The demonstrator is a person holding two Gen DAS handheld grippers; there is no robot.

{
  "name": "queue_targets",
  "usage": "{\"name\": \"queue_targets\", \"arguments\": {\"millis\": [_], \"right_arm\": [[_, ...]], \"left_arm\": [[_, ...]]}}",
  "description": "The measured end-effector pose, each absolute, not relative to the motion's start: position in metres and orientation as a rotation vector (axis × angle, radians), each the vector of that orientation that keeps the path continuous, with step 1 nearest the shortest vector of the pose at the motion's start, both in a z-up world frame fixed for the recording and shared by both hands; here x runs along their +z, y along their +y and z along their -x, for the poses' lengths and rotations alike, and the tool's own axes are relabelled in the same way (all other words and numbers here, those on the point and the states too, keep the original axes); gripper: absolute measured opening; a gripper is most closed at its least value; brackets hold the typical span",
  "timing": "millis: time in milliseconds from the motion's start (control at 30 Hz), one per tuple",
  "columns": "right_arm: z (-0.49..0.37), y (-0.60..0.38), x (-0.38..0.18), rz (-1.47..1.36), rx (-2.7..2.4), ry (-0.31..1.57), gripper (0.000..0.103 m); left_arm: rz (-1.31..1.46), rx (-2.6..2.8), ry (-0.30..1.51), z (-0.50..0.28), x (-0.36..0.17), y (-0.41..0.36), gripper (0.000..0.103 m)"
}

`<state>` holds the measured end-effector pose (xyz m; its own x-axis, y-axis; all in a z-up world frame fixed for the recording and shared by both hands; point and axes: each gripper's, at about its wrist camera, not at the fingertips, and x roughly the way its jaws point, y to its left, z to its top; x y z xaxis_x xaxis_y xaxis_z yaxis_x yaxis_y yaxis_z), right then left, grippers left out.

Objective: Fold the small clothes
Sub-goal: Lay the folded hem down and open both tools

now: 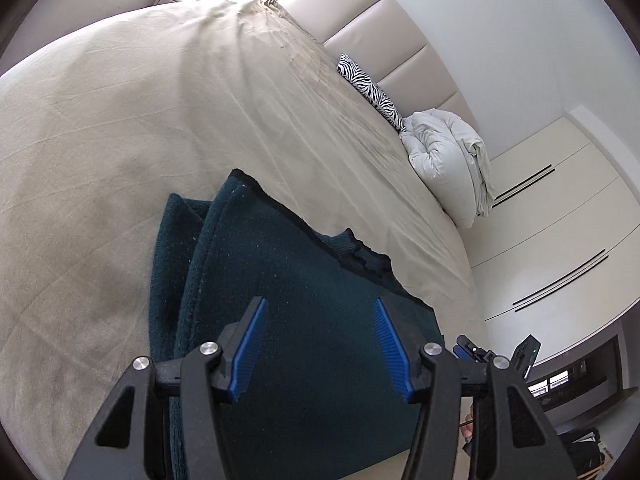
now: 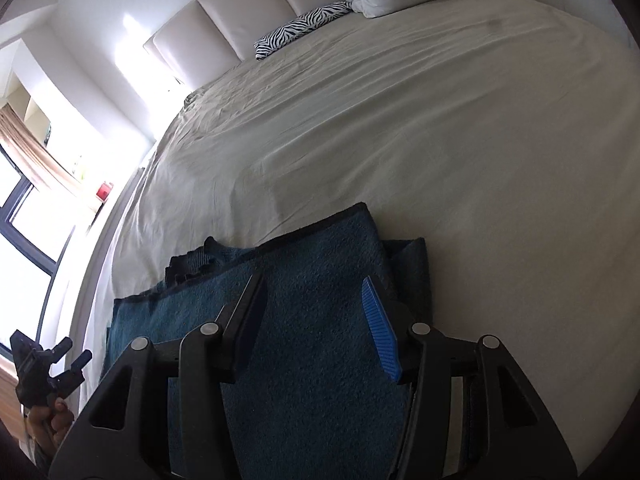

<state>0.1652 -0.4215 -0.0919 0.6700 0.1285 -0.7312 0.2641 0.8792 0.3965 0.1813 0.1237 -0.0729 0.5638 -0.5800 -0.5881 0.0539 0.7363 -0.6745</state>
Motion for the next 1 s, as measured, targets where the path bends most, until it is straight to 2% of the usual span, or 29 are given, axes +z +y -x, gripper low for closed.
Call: {"name": "queue_targets", "arguments": {"millis": [133,200,233,300,400,467,633,833,867,1000], "right_arm": [[-0.155,-0.428,-0.119,-0.495,-0.151,0.907,0.047],[-0.151,-0.432,-0.136,-0.462,-0.156,0.917,0.033],[-0.145,-0.433,-0.136,-0.456,-0.138,0.899,0.032],[-0.132,-0.435,-0.133,-0.452,-0.16,0.889,0.032],[-0.109,-0.452,-0.131,-0.518,-0.26,0.899,0.038],[-0.09,-0.455,-0.124,-0.579,-0.226,0.864,0.038],[-0.062,-0.406,-0.101,-0.529,0.001,0.818,0.038],[-0.07,-0.378,-0.136,-0.58,0.106,0.948,0.035],[-0.068,-0.38,-0.142,-0.605,0.101,0.945,0.035],[-0.052,-0.401,-0.146,-0.662,0.055,0.912,0.034]], "left_arm": [[0.563,-0.366,0.941,-0.177,-0.096,0.119,0.057],[0.583,-0.354,0.968,-0.176,-0.111,0.125,0.054],[0.604,-0.362,0.962,-0.173,-0.115,0.13,0.049],[0.623,-0.36,0.959,-0.169,-0.115,0.137,0.047],[0.601,-0.346,0.957,-0.162,-0.107,0.137,0.048],[0.573,-0.358,0.935,-0.154,-0.098,0.134,0.053],[0.486,-0.37,0.916,-0.131,-0.09,0.116,0.054],[0.467,-0.346,0.966,-0.123,-0.109,0.118,0.053],[0.481,-0.348,0.968,-0.122,-0.111,0.123,0.05],[0.467,-0.349,0.961,-0.115,-0.112,0.134,0.049]]}}
